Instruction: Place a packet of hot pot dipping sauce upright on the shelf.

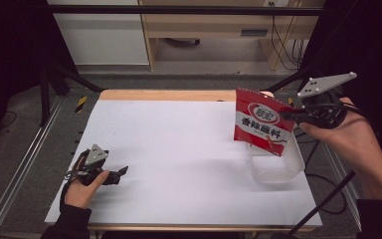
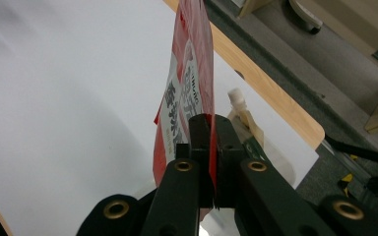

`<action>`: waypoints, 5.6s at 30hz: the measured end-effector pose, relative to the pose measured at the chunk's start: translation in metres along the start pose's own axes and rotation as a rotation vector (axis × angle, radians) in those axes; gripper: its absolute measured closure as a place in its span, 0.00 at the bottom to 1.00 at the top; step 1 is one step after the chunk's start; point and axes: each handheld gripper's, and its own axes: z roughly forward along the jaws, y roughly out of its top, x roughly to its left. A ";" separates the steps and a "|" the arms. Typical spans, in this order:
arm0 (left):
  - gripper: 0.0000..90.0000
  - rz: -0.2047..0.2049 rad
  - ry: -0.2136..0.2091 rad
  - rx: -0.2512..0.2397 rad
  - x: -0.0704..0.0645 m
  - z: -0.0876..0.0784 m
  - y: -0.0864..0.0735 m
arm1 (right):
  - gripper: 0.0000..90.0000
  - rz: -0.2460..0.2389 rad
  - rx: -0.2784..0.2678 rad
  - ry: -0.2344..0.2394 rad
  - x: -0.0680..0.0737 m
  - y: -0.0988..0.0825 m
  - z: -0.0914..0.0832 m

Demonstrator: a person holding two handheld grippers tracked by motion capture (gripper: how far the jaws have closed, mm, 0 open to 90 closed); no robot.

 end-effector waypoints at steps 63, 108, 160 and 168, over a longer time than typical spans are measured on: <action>0.08 0.001 -0.015 0.014 -0.001 0.001 -0.001 | 0.99 0.190 0.133 0.011 -0.026 -0.103 0.026; 0.08 0.008 -0.025 0.021 -0.001 0.002 -0.001 | 0.21 0.207 0.032 -0.140 -0.019 -0.057 0.044; 0.08 0.012 -0.025 0.023 0.001 0.001 -0.001 | 0.15 0.284 -0.177 -0.225 0.096 0.039 0.148; 0.08 0.012 -0.025 0.024 0.002 0.001 -0.002 | 0.15 0.300 -0.157 -0.193 0.108 0.021 0.173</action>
